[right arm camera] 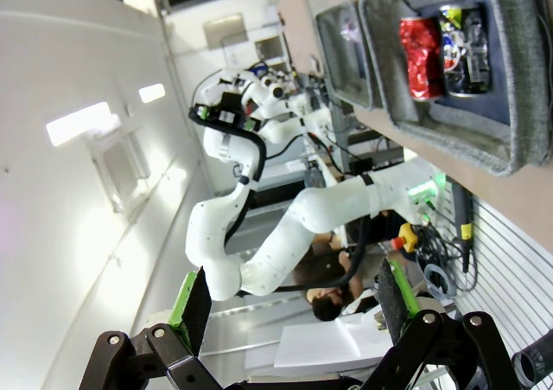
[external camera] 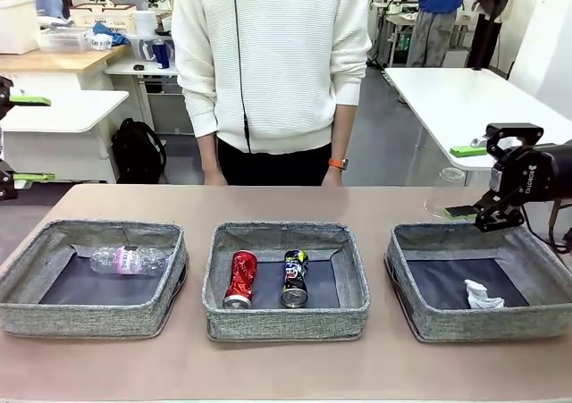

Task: Sort the waste into the appropriate baskets.
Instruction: Place the picked waste into the Fabric basket indicated by the person, then pick up the waste item pointed out by the person.

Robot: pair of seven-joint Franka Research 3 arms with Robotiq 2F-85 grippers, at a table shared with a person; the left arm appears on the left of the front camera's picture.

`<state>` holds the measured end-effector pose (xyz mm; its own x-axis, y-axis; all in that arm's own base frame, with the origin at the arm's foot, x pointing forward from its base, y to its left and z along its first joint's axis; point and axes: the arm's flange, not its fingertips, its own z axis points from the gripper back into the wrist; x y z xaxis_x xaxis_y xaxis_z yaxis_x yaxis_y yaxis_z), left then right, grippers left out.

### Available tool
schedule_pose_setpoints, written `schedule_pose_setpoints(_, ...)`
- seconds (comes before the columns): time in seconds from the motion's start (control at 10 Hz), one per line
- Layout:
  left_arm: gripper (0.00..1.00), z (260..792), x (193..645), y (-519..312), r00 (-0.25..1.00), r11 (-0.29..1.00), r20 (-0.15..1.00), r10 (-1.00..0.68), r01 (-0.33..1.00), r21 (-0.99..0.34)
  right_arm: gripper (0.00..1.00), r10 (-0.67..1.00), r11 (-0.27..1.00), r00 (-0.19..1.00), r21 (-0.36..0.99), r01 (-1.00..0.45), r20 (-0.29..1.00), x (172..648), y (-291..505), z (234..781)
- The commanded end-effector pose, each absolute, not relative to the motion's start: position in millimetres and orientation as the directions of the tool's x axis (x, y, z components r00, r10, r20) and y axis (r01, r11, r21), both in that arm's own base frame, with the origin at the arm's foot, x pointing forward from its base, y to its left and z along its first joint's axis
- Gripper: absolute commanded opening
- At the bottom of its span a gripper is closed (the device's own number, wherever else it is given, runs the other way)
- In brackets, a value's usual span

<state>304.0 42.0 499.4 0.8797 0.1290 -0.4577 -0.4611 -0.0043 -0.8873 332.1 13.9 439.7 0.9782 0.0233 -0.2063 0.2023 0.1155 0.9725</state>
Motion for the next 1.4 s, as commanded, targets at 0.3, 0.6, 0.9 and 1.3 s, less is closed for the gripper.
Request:
schedule_pose_setpoints(0.3,1.00,502.6,302.4,41.3,0.891,-0.015,-0.439,0.118,-0.441,-0.898,1.00,0.026,0.099,0.983,0.979,0.178,-0.181,333.6,15.6,440.8)
schedule_pose_setpoints(0.6,1.00,502.6,302.4,41.3,0.891,-0.015,-0.439,0.118,-0.441,-0.898,1.00,0.026,0.099,0.983,0.979,0.178,-0.181,333.6,15.6,440.8)
schedule_pose_setpoints(0.9,1.00,502.6,302.4,41.3,0.891,-0.015,-0.439,0.118,-0.441,-0.898,1.00,0.026,0.099,0.983,0.979,0.178,-0.181,333.6,15.6,440.8)
schedule_pose_setpoints(1.3,1.00,502.6,302.4,41.3,0.891,-0.015,-0.439,0.118,-0.441,-0.898,1.00,0.026,0.099,0.983,0.979,0.178,-0.181,333.6,15.6,440.8)
